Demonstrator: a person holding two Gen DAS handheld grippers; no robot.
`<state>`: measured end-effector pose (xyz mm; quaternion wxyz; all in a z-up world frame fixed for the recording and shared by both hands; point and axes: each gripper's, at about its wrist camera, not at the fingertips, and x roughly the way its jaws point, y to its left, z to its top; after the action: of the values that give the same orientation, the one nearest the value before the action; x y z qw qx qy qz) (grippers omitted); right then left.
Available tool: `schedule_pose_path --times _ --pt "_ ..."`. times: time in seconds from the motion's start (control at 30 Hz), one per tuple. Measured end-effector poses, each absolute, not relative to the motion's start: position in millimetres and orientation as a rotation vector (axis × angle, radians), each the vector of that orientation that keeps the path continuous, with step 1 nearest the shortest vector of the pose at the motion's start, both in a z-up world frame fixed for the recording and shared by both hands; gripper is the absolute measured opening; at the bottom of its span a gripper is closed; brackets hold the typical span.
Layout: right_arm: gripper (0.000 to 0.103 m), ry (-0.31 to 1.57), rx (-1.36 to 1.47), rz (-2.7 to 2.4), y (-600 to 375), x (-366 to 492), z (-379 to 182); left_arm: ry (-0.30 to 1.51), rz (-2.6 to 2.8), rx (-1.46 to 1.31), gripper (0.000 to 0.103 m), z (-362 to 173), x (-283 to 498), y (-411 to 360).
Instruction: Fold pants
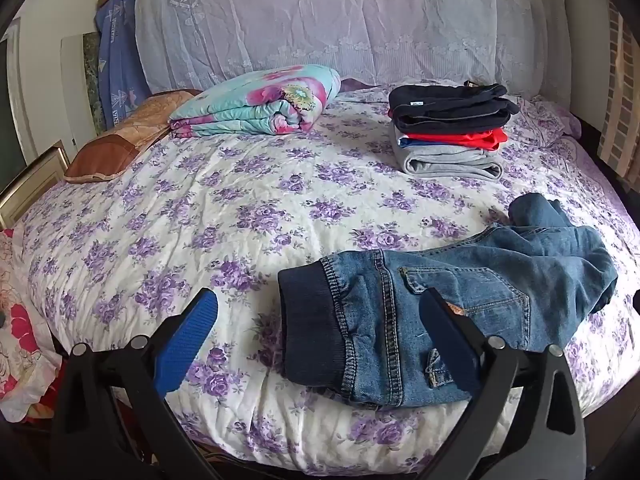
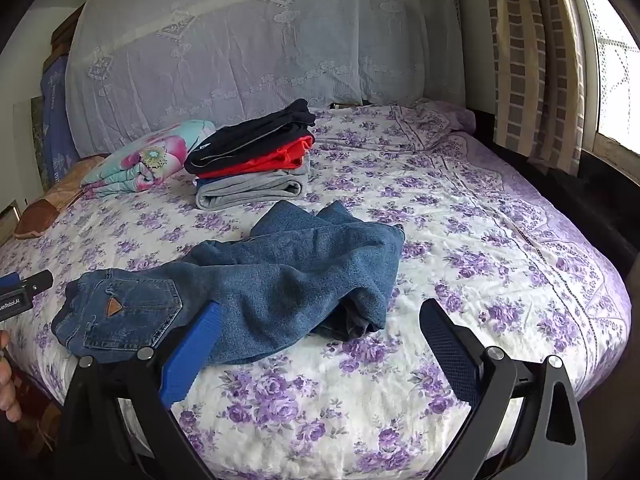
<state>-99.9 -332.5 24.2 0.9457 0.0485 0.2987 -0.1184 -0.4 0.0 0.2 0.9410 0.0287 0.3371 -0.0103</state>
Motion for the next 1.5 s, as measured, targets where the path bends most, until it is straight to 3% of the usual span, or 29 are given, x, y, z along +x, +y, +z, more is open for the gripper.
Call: schedule_pose_path --times 1.27,1.5 --pt "0.1 0.614 0.101 -0.235 -327.9 -100.1 18.2 0.707 -0.02 0.045 0.098 -0.2 -4.2 11.5" --pt "0.1 0.59 0.088 -0.274 -338.9 -107.8 17.8 0.785 -0.063 0.04 0.098 -19.7 -19.7 34.2"
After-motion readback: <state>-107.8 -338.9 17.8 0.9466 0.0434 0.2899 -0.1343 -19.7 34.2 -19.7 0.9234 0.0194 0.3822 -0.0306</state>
